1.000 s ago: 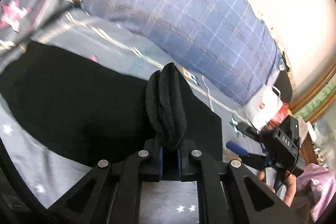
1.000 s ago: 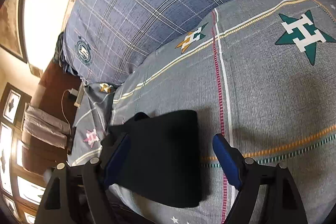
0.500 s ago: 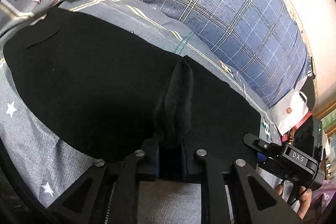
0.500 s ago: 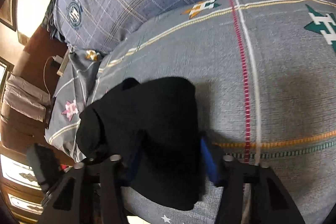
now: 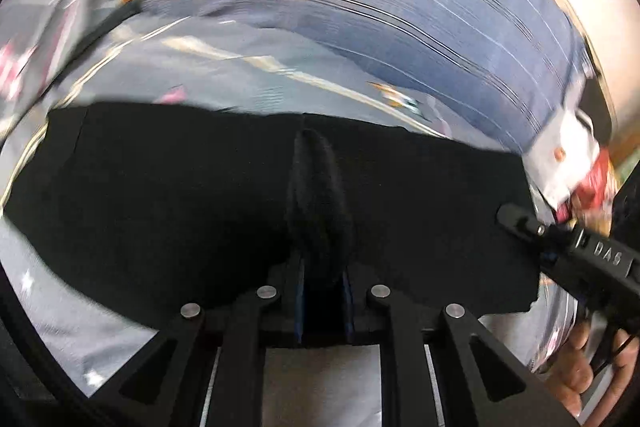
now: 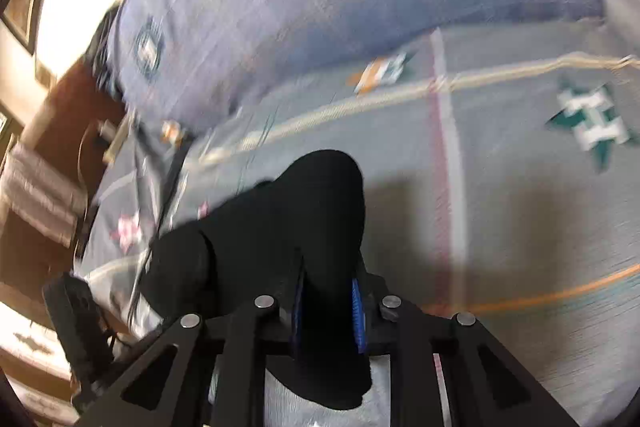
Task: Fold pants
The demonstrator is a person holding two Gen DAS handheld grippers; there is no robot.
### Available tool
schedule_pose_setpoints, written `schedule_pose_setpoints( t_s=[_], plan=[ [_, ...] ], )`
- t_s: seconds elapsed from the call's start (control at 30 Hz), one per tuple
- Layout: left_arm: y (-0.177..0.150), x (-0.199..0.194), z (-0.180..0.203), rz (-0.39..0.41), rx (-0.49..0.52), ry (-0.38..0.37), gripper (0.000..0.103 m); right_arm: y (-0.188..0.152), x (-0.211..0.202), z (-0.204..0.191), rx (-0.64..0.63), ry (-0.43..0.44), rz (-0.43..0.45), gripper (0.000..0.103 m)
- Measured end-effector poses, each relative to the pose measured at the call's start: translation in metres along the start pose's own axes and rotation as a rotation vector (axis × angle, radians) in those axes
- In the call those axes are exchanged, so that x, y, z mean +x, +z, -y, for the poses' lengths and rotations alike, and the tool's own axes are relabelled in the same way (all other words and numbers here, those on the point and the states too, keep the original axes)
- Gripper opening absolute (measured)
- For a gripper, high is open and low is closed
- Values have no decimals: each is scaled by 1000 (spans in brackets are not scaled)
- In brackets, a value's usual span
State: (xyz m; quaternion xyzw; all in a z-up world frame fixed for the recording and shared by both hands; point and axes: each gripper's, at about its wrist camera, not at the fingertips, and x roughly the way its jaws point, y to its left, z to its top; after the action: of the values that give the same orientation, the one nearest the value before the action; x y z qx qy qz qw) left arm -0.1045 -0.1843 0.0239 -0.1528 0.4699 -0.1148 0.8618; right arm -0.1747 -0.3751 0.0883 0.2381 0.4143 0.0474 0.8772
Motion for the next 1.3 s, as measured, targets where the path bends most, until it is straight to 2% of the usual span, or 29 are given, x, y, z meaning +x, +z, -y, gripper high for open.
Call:
schedule_pose_setpoints(
  t_s=[0.13, 0.2, 0.27, 0.37, 0.43, 0.47, 0.5, 0.57, 0.63, 0.73, 0.83, 0.9, 0.93, 0.97, 1.03, 1.07, 1.13, 1.17, 1.23, 1.3],
  plan=[
    [8, 24, 44, -51, 52, -55, 15, 15, -27, 42, 94, -86, 52, 20],
    [3, 39, 54, -93, 58, -36, 14, 15, -25, 66, 153, -119, 12, 20],
    [-4, 41, 52, -81, 48, -30, 14, 11, -11, 88, 221, -125, -62, 21],
    [-15, 26, 36, -32, -27, -94, 14, 8, 0, 98, 224, -130, -109, 30],
    [-22, 21, 30, -17, -50, -90, 14, 9, -4, 97, 219, -147, -101, 43],
    [-23, 21, 30, -17, -51, -87, 14, 9, -6, 98, 222, -161, -93, 55],
    [-25, 23, 28, -25, -49, -81, 14, 10, -10, 100, 233, -173, -79, 59],
    [-25, 22, 29, -19, -43, -80, 14, 14, -21, 101, 258, -182, -16, 59],
    [-23, 18, 35, 2, -40, -94, 14, 18, -38, 94, 250, -131, 75, 59],
    [-26, 2, 39, 47, -1, -99, 10, 20, -44, 72, 177, -33, 118, 59],
    [-33, -6, 41, 75, 25, -96, 10, 17, -28, 55, 124, 57, 55, 59],
    [-32, 10, 37, 7, 20, -86, 11, 13, -14, 49, 100, 99, -10, 59],
    [-31, 18, 30, -26, -8, -93, 13, 12, -5, 44, 84, 113, -46, 59],
    [-30, 20, 20, -45, -49, -135, 16, 9, 4, 38, 68, 123, -82, 59],
    [-26, 14, 8, -55, -76, -179, 23, -2, 18, 29, 39, 105, -138, 59],
    [-23, 6, 3, -43, -76, -170, 26, -5, 23, 23, 11, 72, -145, 59],
    [-18, -12, -9, -1, -78, -147, 39, -8, 22, 17, -19, 47, -126, 59],
    [-16, -20, -17, 18, -85, -146, 44, -9, 20, 13, -28, 63, -111, 59],
    [-10, -36, -42, 62, -125, -115, 61, -9, 17, 11, -21, 109, -97, 59],
    [-6, -44, -73, 93, -186, -66, 61, -10, 29, -2, -13, 156, -94, 59]
  ],
)
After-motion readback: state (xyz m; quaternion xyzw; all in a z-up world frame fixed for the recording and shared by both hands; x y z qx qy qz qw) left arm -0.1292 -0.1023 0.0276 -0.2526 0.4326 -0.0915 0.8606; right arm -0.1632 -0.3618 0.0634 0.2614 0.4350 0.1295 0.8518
